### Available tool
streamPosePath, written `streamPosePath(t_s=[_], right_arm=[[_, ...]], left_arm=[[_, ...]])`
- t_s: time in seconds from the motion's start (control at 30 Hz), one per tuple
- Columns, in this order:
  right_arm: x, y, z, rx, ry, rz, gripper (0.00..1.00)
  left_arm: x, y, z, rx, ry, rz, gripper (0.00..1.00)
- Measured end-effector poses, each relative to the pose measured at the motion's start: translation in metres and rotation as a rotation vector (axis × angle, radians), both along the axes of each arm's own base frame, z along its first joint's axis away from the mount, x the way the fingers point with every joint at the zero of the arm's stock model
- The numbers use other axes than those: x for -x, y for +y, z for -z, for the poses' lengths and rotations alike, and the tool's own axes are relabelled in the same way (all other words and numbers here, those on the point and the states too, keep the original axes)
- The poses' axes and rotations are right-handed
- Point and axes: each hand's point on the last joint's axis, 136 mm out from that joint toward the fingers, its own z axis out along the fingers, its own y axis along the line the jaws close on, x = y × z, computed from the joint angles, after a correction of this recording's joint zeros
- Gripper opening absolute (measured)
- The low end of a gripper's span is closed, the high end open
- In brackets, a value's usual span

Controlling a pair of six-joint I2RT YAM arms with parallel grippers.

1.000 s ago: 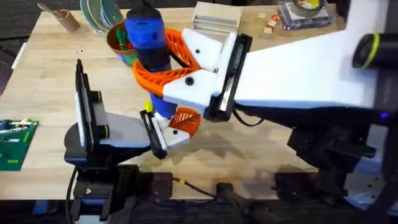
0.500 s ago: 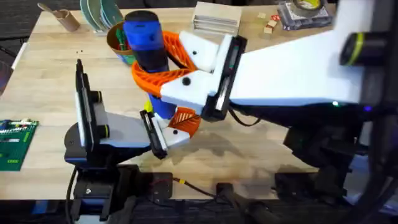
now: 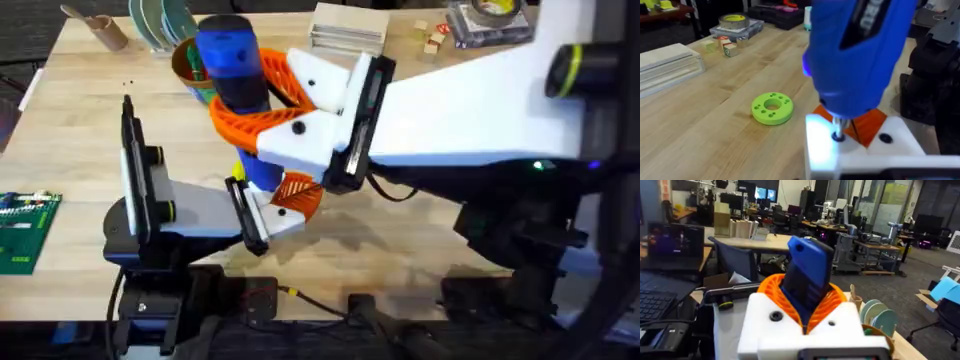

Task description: Pick up the gripper from the table and insert it into the empty holder that is missing its gripper. Then pick up a screw, insert it into the mounting hole, and use the screwdriver to tighten it. Finally, clean up the table by picking up the vegetable and placing it into the bucket.

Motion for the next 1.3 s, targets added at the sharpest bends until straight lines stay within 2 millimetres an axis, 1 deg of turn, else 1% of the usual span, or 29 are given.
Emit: streamPosePath(t_s=[0.03,0.1,0.2,0.27,0.3,0.37,0.43,0.53,0.63,0.7,0.77,0.83,0.93,1.03,1.13,1.2,1.3], right_arm=[[-0.002,-0.006,-0.013,-0.051,-0.027,0.010,0.030],[-0.006,-0.015,-0.027,-0.100,-0.056,0.030,0.030],[-0.011,-0.030,-0.043,-0.148,-0.088,0.063,0.030],[-0.016,-0.038,-0.049,-0.160,-0.103,0.089,0.030],[-0.020,-0.041,-0.049,-0.156,-0.114,0.106,0.030],[-0.030,-0.043,-0.045,-0.114,-0.150,0.153,0.030],[-0.047,-0.045,-0.032,-0.033,-0.180,0.225,0.030],[-0.088,-0.049,-0.001,0.168,-0.214,0.352,0.030],[-0.143,-0.064,0.042,0.424,-0.230,0.480,0.030],[-0.176,-0.080,0.070,0.569,-0.224,0.555,0.030],[-0.208,-0.102,0.101,0.717,-0.216,0.628,0.030],[-0.230,-0.125,0.128,0.845,-0.216,0.684,0.030],[-0.247,-0.152,0.167,1.021,-0.212,0.715,0.030],[-0.251,-0.169,0.204,1.176,-0.200,0.686,0.030],[-0.247,-0.177,0.241,1.308,-0.193,0.610,0.030],[-0.245,-0.178,0.263,1.371,-0.193,0.563,0.030],[-0.247,-0.179,0.287,1.432,-0.207,0.521,0.030]], left_arm=[[0.000,0.000,0.000,0.000,0.000,0.000,0.004],[0.000,0.000,0.000,0.000,0.000,0.000,0.003],[0.000,0.000,0.000,0.000,0.000,0.000,0.003],[0.000,0.000,0.000,0.000,0.000,0.000,0.003],[0.000,0.000,0.000,0.000,0.000,0.000,0.003],[0.000,0.000,0.000,0.000,0.000,0.000,0.003],[0.000,0.000,0.000,0.000,0.000,0.000,0.003],[0.000,0.000,0.000,0.000,-0.001,0.000,0.004],[0.000,0.000,0.000,0.000,0.000,0.000,0.003],[0.000,0.000,0.000,0.000,0.000,-0.001,0.004],[-0.001,0.000,0.000,0.000,-0.001,-0.003,0.004],[-0.001,0.000,0.000,0.000,-0.001,-0.004,0.003],[-0.001,0.000,0.000,0.000,-0.001,-0.004,0.003],[-0.001,0.000,0.000,-0.001,-0.001,-0.004,0.003],[-0.001,0.000,0.000,0.000,-0.001,-0.004,0.003],[-0.001,0.000,0.000,0.000,-0.001,-0.004,0.003],[-0.001,0.000,0.000,0.000,-0.001,-0.004,0.003]])
